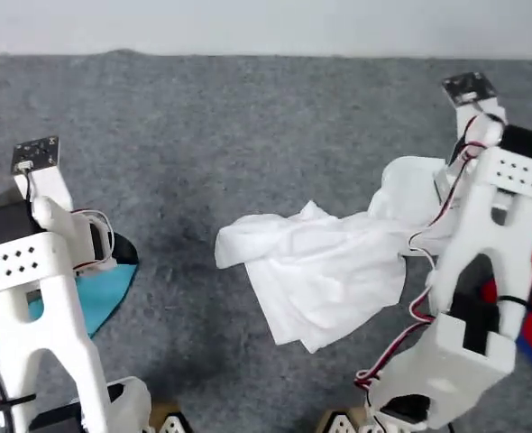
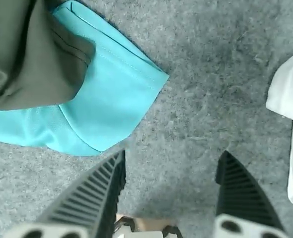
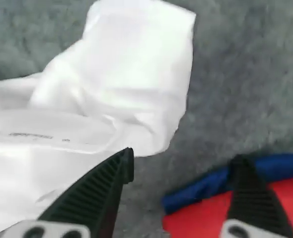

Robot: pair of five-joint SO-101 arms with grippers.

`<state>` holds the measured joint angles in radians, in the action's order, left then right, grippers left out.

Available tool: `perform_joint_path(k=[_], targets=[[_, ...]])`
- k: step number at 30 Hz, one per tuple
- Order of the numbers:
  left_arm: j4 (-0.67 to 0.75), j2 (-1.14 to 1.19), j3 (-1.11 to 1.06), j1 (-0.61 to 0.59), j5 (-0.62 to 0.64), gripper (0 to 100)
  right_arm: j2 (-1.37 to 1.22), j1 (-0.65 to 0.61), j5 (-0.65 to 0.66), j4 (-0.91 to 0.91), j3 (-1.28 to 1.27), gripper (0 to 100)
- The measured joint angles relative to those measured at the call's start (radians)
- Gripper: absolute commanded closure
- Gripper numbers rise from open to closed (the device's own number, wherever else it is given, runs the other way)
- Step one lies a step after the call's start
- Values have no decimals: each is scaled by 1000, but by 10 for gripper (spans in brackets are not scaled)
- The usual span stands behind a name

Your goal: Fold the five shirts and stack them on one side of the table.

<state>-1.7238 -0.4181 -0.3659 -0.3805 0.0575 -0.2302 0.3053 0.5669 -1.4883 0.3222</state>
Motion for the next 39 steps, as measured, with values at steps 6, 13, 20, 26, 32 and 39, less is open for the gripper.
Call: perform_joint_path(k=[6,13,20,26,32,39], targets=[[0,0,0,3,0,721,0,-192,0,-216,224,667],[0,0,-9,3,0,721,2,-496,163,-269,224,667],[0,0,-98,3,0,721,2,-583,245,-267,2,667],[0,0,-106,3,0,721,-77,-580,253,-209,-38,675],[0,0,-106,3,0,721,-224,-583,253,-117,-38,926],[0,0,-106,3,0,721,-250,-580,259,-107,-38,990]])
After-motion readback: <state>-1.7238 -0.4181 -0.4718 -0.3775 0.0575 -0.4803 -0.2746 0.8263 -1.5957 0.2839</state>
